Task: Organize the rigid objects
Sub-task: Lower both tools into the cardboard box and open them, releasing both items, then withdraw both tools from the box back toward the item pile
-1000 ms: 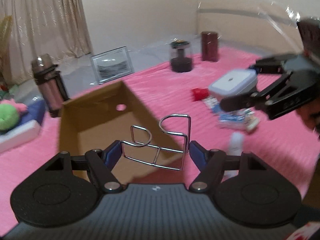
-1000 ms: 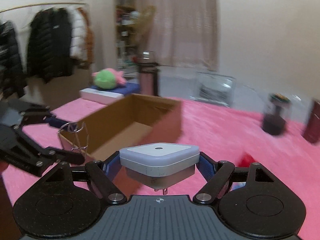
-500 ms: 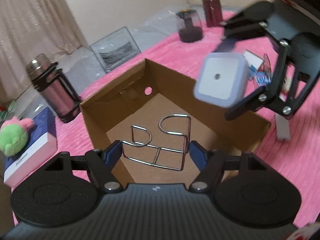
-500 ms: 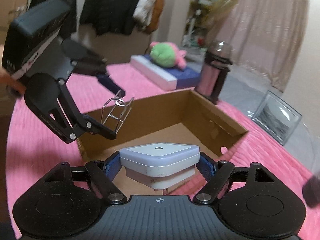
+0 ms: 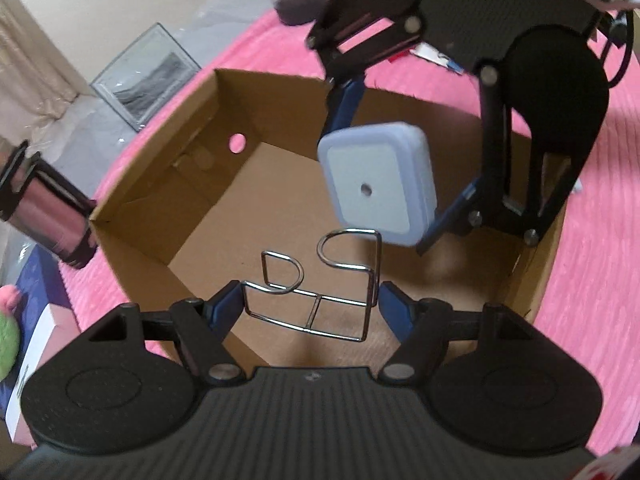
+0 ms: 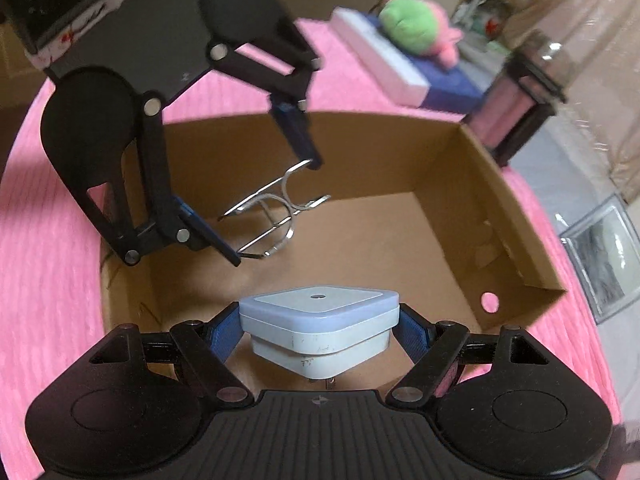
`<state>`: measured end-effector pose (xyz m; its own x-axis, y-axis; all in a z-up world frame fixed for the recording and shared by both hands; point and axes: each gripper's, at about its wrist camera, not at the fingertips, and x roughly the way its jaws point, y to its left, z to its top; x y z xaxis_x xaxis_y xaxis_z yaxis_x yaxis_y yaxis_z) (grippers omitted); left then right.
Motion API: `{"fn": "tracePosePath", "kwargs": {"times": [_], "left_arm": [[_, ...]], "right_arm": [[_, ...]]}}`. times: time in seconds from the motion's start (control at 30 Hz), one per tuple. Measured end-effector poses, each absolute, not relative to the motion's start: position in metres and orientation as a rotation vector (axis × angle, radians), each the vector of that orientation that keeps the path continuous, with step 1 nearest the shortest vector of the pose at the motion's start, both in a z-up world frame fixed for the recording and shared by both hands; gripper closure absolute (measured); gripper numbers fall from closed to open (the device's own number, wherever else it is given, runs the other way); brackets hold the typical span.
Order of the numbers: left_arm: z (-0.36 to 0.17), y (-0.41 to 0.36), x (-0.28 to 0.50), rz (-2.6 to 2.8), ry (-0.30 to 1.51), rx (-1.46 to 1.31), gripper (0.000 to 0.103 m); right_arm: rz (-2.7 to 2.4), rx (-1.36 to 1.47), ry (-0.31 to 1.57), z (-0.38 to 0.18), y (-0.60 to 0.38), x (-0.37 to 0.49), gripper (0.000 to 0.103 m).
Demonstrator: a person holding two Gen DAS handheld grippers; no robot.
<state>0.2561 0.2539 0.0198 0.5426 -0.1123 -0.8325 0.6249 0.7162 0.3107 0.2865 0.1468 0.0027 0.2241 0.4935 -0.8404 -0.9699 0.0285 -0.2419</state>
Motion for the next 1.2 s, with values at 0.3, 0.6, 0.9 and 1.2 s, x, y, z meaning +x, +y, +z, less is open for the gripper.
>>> {"fn": "tracePosePath", "kwargs": {"times": [0.3,0.6,0.9,1.2], "left_arm": [[0.001,0.255,0.269,-0.544,0.956,0.698,0.033],[-0.015,0.255,0.277,-0.569,1.003,0.715,0.033],[-0.022,0.254,0.280,-0.582,1.025,0.717,0.034],[-0.020,0.256,0.280,-0.574,1.008,0.701,0.034]], "right_arm": [[1.280,-1.098,0.717,-0.025,0.175,0.295,0.026],[1.251,-1.181,0.776,-0.043,0.185,0.306,0.026],[1.246,-1.207,0.800,-0.053,0.187,0.307,0.026],[1.236,-1.217,0.807,-0.056,0.189,0.306,0.026]]}}
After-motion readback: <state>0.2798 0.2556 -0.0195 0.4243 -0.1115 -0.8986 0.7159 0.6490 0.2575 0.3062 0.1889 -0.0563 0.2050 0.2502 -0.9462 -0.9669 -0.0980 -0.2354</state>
